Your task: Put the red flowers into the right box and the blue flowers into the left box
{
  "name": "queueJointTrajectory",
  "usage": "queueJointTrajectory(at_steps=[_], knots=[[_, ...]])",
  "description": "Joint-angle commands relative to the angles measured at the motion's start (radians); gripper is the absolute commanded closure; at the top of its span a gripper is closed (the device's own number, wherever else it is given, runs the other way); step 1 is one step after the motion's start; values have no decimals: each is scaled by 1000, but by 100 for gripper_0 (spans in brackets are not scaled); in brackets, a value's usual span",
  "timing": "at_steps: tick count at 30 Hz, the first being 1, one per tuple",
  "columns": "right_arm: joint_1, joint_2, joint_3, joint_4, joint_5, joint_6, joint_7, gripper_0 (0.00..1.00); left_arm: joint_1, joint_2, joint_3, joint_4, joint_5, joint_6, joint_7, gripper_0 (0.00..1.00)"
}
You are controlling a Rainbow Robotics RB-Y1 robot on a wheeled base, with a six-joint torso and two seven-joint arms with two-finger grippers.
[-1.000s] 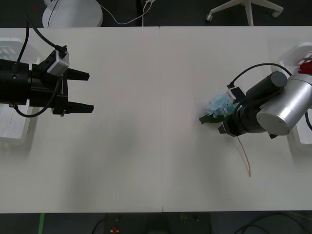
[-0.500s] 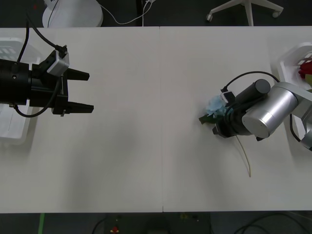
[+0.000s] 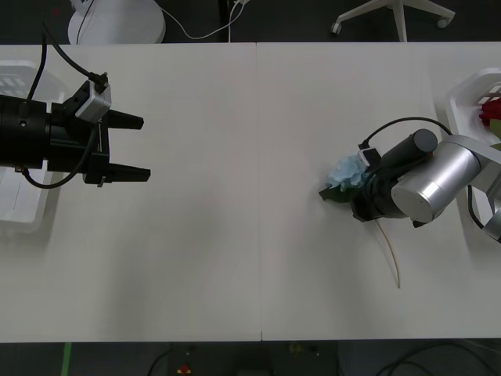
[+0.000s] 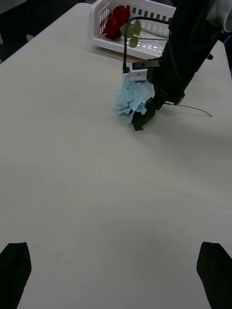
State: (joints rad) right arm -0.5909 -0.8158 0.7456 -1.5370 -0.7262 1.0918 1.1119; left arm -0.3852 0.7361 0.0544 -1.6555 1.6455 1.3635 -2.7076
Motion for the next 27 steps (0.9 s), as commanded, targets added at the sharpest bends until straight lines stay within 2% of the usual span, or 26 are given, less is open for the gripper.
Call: queueJointTrajectory(at_steps=[1, 8, 14, 19, 27], knots=[[13, -13, -5, -3, -47, -12, 5, 100, -32, -7, -7, -12, 13, 8, 2, 0], [2, -72, -55, -60, -168, -23, 37, 100, -32, -7, -7, -12, 13, 8, 2, 0], [-4, -97, -239, -120, -331, -21, 204, 100, -32, -7, -7, -12, 13, 8, 2, 0], [-78, -77, -359, -111, -476, -21, 413, 100, -32, -7, -7, -12, 13, 8, 2, 0], [-222, 23, -443, -25, -742, -21, 595, 100, -32, -7, -7, -12, 13, 8, 2, 0]])
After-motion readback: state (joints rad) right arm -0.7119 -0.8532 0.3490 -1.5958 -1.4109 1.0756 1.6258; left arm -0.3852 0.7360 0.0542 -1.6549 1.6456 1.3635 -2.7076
